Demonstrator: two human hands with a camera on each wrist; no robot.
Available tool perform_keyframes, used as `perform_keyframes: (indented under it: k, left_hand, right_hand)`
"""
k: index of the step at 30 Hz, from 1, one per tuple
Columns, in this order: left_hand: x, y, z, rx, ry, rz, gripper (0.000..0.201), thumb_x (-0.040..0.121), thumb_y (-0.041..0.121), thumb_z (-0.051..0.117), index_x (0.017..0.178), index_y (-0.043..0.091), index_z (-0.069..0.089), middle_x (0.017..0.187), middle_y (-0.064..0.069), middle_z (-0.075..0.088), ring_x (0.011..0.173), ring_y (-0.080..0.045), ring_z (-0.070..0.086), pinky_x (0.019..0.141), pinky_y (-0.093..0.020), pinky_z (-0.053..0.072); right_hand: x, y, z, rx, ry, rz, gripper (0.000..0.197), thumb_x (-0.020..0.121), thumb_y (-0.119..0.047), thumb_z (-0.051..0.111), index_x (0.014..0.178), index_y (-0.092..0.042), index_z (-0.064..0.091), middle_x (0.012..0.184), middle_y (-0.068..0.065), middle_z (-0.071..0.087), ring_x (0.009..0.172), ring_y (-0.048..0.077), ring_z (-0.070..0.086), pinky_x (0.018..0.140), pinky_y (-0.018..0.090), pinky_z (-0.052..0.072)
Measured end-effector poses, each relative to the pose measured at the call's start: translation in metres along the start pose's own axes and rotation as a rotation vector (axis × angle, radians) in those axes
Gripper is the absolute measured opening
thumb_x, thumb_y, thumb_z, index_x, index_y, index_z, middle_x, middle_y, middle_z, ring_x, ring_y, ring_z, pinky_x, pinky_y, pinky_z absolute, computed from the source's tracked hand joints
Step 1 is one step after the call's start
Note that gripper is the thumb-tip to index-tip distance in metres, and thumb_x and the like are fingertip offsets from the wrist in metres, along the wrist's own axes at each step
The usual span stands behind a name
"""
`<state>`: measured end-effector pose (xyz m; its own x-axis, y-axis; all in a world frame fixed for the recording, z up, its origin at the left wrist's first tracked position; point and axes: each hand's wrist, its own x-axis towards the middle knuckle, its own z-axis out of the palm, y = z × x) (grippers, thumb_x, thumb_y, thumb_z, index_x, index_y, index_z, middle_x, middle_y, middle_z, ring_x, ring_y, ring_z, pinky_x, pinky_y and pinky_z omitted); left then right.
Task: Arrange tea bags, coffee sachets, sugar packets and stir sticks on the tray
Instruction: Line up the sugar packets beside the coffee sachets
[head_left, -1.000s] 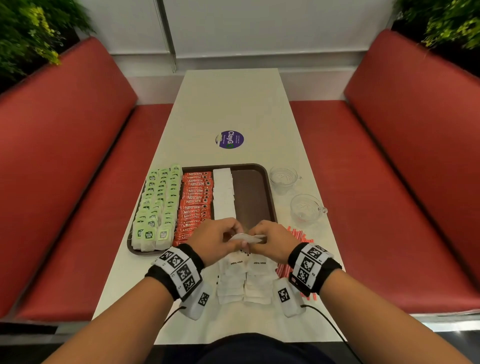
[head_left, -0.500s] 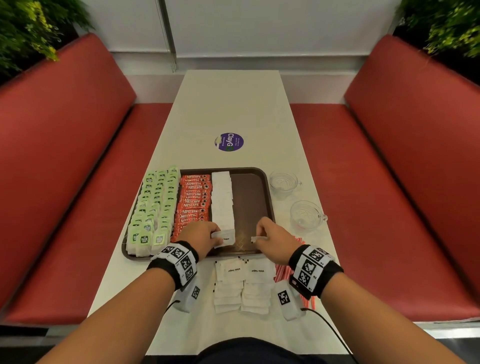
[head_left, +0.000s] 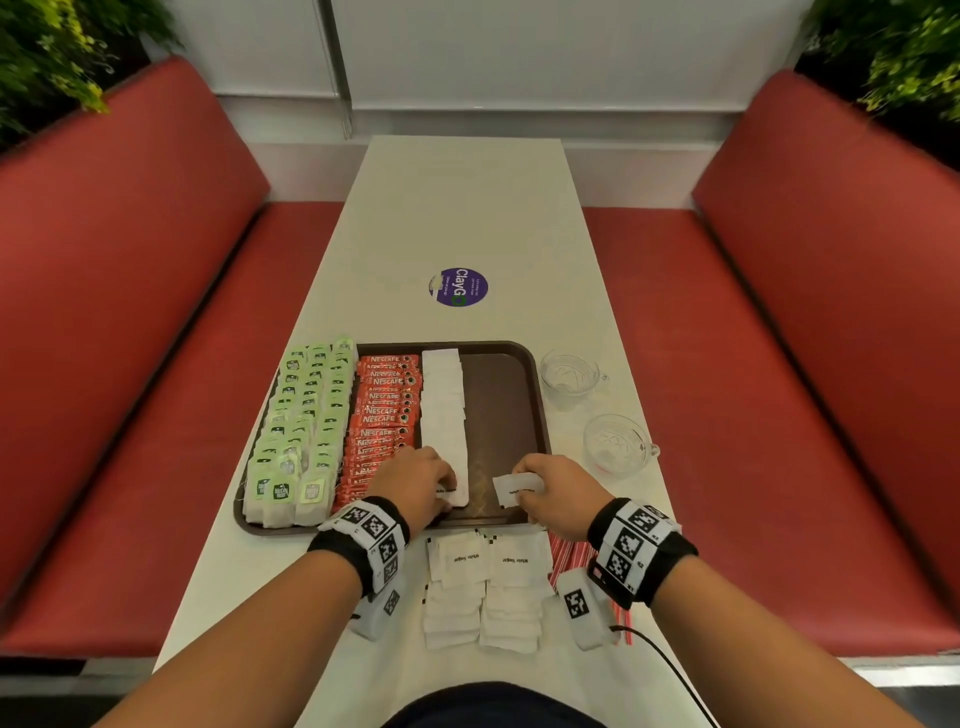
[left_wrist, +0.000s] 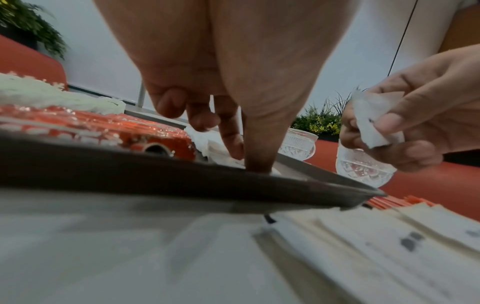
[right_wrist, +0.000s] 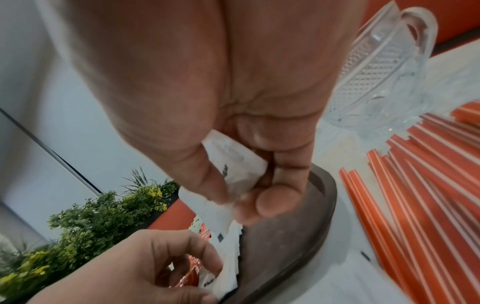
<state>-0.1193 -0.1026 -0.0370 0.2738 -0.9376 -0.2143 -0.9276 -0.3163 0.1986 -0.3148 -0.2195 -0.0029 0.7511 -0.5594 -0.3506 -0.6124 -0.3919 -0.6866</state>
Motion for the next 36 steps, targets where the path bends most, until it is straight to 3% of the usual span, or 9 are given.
perform_keyframes:
  k: [6,10,13,15,18,22,27,31,36]
  left_hand:
    - [0.006,0.000,-0.004,-0.001,0.007,0.029,0.022,0.088,0.037,0.071,0.110,0.032,0.069,0.118,0.008,0.061,0.106,-0.016,0.053,0.095,-0.034,0.046]
    - [0.003,0.003,-0.011,-0.160,0.063,0.055,0.020,0.093,0.046,0.061,0.103,0.032,0.071,0.108,0.012,0.066,0.101,-0.012,0.056,0.091,-0.033,0.047]
    - [-0.004,0.011,-0.021,-0.417,0.137,0.121,0.021,0.096,0.045,0.057,0.100,0.031,0.073,0.098,0.016,0.068,0.086,0.004,0.054,0.078,-0.019,0.041]
    - [-0.008,0.017,-0.025,-0.429,0.123,0.181,0.019,0.095,0.045,0.060,0.101,0.033,0.072,0.092,0.019,0.067,0.080,0.009,0.051,0.070,-0.011,0.033]
    - [-0.009,0.018,-0.024,-0.363,0.098,0.183,0.014,0.095,0.042,0.061,0.103,0.036,0.071,0.092,0.018,0.066,0.082,0.002,0.052,0.076,-0.022,0.041]
    - [-0.008,0.008,-0.027,-0.365,0.165,0.044,0.011,0.097,0.034,0.060,0.103,0.031,0.069,0.090,0.018,0.061,0.077,-0.001,0.050,0.073,-0.023,0.038]
    - [-0.012,-0.013,-0.026,-0.325,0.094,-0.133,0.013,0.098,0.030,0.059,0.107,0.026,0.068,0.092,0.010,0.065,0.085,-0.010,0.058,0.076,-0.024,0.042]
    - [-0.016,-0.016,-0.013,-0.278,-0.005,-0.170,0.015,0.093,0.028,0.066,0.108,0.027,0.068,0.091,0.010,0.063,0.088,-0.011,0.059,0.078,-0.023,0.044]
    - [-0.013,-0.014,-0.008,-0.228,0.009,-0.201,0.017,0.089,0.033,0.069,0.105,0.029,0.063,0.088,0.011,0.063,0.087,-0.013,0.059,0.085,-0.033,0.052]
  right_hand:
    - [0.006,-0.002,-0.001,0.037,-0.024,-0.010,0.007,0.093,-0.017,0.066,0.099,-0.018,0.063,0.088,0.000,0.070,0.068,0.011,0.072,0.065,0.027,0.060]
    - [0.009,-0.003,0.000,0.042,-0.023,-0.003,0.008,0.093,-0.021,0.068,0.097,-0.018,0.062,0.080,-0.004,0.068,0.060,0.006,0.070,0.055,0.017,0.051]
    - [0.011,-0.004,0.000,0.062,-0.025,-0.033,0.009,0.092,-0.021,0.069,0.096,-0.016,0.062,0.083,-0.001,0.070,0.062,0.009,0.071,0.062,0.026,0.058]
    - [0.011,-0.005,0.002,0.078,-0.035,-0.056,0.007,0.092,-0.021,0.069,0.093,-0.018,0.063,0.082,0.002,0.072,0.064,0.011,0.072,0.068,0.035,0.061]
    - [0.013,-0.006,0.006,0.087,-0.036,-0.071,0.009,0.090,-0.024,0.071,0.089,-0.023,0.061,0.078,0.003,0.073,0.067,0.015,0.071,0.070,0.038,0.059]
    - [0.013,-0.001,0.005,-0.080,0.028,-0.062,0.027,0.080,-0.034,0.081,0.093,-0.025,0.059,0.087,-0.009,0.064,0.077,0.006,0.059,0.068,0.021,0.048]
    - [0.007,0.007,0.002,-0.360,-0.125,-0.045,0.033,0.076,-0.044,0.081,0.094,-0.024,0.063,0.091,-0.009,0.063,0.085,0.012,0.061,0.076,0.030,0.053]
    - [0.003,0.004,0.003,-0.454,-0.200,-0.032,0.039,0.073,-0.051,0.081,0.096,-0.025,0.064,0.093,-0.009,0.062,0.087,0.012,0.059,0.075,0.029,0.052]
    - [-0.001,-0.002,0.012,-0.543,-0.249,-0.055,0.047,0.071,-0.054,0.082,0.103,-0.026,0.063,0.101,-0.006,0.061,0.092,0.016,0.057,0.080,0.031,0.052]
